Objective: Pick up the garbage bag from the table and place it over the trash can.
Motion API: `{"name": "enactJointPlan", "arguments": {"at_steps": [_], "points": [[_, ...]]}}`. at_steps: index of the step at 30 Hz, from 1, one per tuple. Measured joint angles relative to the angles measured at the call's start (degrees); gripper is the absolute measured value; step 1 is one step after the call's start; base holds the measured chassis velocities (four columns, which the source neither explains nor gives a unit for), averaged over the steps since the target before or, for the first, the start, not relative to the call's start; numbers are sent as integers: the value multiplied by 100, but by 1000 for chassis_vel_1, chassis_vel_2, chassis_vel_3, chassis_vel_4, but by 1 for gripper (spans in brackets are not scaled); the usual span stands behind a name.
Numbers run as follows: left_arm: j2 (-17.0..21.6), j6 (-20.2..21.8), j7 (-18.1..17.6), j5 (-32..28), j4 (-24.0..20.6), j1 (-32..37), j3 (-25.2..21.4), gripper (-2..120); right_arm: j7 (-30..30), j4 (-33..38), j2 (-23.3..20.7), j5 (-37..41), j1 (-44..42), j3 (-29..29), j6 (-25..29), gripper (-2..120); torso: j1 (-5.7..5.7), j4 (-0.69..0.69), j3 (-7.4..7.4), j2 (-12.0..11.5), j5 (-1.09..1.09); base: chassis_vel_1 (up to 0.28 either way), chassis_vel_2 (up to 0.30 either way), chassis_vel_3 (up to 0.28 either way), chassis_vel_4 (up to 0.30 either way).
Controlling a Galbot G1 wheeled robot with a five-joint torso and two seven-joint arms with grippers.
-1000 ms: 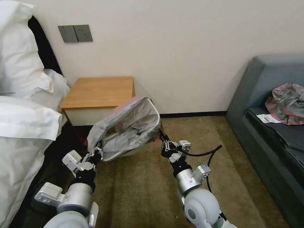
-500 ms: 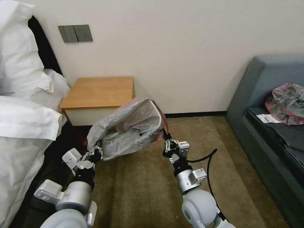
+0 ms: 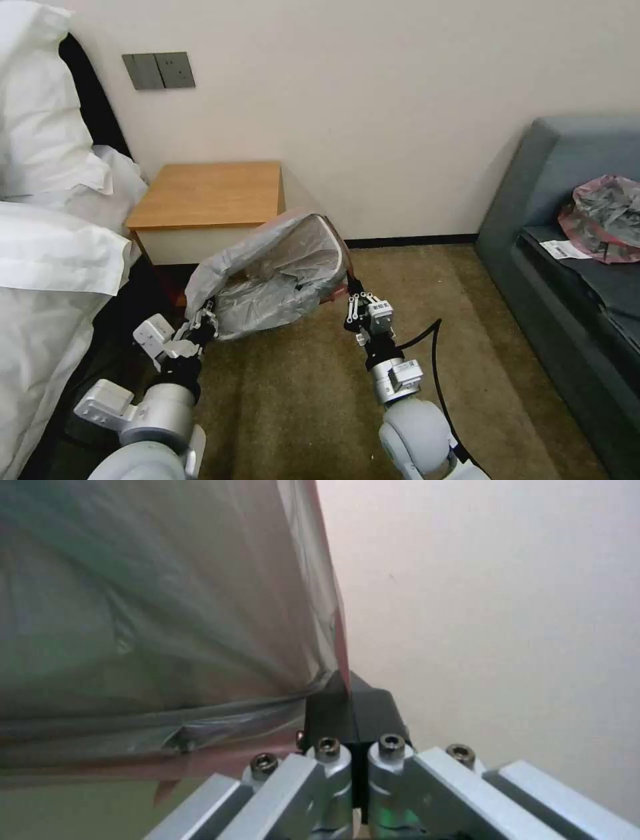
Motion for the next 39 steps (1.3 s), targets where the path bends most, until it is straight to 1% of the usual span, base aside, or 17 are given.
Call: {"name": "enactJointPlan", "arguments": {"at_steps": [10,12,13,14,18,19,22,23,25,26,27,29,30,32,34,37,39], "points": [[-4,17,-10,28,1,-44,-46,8,22,-100,37,-152,-9,5,47,0,0,0,0,0,0,0,0,0,0],[24,16,-10,57,0,-88,-91,8,-17,-42,23,-199,-58,4,68,3,0,0,0,0,0,0,0,0,0],[63,16,-12,72,0,-156,-134,8,-73,59,-9,-240,-121,-9,84,11,0,0,0,0,0,0,0,0,0],[63,16,-12,72,0,-156,-134,8,-73,59,-9,-240,-121,-9,84,11,0,0,0,0,0,0,0,0,0],[130,13,-12,119,5,-292,-206,8,-145,268,-80,-276,-241,-40,92,30,0,0,0,0,0,0,0,0,0],[130,13,-12,119,5,-292,-206,8,-145,268,-80,-276,-241,-40,92,30,0,0,0,0,0,0,0,0,0],[132,9,-12,148,79,-336,-209,8,-177,337,-135,-330,-307,-41,140,43,0,0,0,0,0,0,0,0,0],[132,9,-12,148,79,-336,-209,8,-177,337,-135,-330,-307,-41,140,43,0,0,0,0,0,0,0,0,0],[144,1,2,232,212,-374,-223,8,-204,420,-207,-456,-423,-15,260,53,0,0,0,0,0,0,0,0,0],[144,1,2,232,212,-374,-223,8,-204,420,-207,-456,-423,-15,260,53,0,0,0,0,0,0,0,0,0],[174,-16,32,324,284,-382,-238,8,-212,477,-237,-495,-477,2,311,60,0,0,0,0,0,0,0,0,0],[234,-45,86,485,393,-394,-258,8,-223,592,-277,-551,-573,44,383,68,0,0,0,0,0,0,0,0,0],[234,-45,86,485,393,-394,-258,8,-223,592,-277,-551,-573,44,383,68,0,0,0,0,0,0,0,0,0],[318,-94,173,754,524,-401,-262,8,-258,777,-302,-654,-660,167,485,80,0,0,0,0,0,0,0,0,0],[349,-118,216,904,579,-405,-259,8,-287,855,-320,-699,-682,238,525,84,0,0,0,0,0,0,0,0,0],[441,-254,393,1445,773,-419,-220,8,-467,1167,-458,-755,-673,501,591,97,0,-1,0,0,0,0,0,0,0],[455,-321,469,1606,824,-419,-209,8,-626,1240,-531,-648,-630,613,648,99,0,-1,0,0,0,0,0,0,0]]}}
